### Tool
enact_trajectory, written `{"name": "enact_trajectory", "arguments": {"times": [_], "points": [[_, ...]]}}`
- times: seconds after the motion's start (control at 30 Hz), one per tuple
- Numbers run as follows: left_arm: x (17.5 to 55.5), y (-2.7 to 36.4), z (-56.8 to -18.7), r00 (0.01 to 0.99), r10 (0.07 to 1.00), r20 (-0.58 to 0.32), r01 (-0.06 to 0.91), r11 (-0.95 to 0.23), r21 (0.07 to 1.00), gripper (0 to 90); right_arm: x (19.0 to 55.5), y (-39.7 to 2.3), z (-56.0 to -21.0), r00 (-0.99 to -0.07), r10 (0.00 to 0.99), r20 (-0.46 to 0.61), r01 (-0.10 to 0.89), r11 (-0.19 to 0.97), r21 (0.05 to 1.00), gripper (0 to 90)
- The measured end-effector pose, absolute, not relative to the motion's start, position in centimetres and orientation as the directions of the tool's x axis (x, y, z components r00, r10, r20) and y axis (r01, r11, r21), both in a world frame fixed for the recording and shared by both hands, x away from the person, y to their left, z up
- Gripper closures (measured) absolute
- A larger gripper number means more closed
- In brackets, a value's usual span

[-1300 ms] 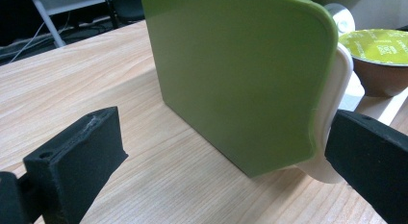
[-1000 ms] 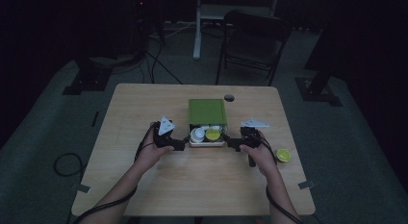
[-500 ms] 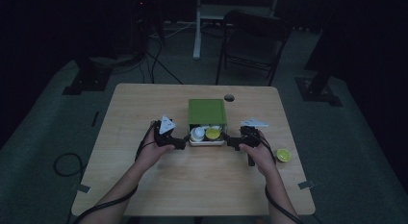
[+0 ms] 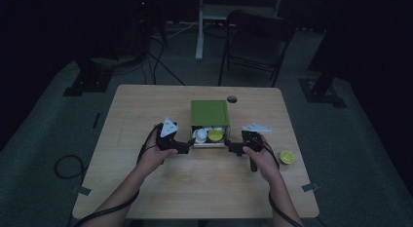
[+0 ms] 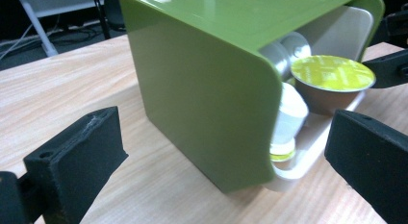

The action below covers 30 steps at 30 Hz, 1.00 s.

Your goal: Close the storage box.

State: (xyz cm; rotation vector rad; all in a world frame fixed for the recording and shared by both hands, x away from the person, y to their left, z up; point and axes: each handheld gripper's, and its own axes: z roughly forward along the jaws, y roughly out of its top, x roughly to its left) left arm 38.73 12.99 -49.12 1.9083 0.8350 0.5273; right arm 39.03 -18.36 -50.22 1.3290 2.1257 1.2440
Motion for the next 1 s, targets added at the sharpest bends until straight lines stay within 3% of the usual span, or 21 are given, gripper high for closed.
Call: {"name": "enact_trajectory", "arguments": {"times": [1.0], "points": [[36.1, 15.4, -50.1, 0.638, 0.77, -0.006, 0.375, -0.304, 0.876, 0.3, 36.6, -20.0, -49.9, -0.466, 0.875, 0.134, 0.53, 0.154, 0.834, 10.6]]}}
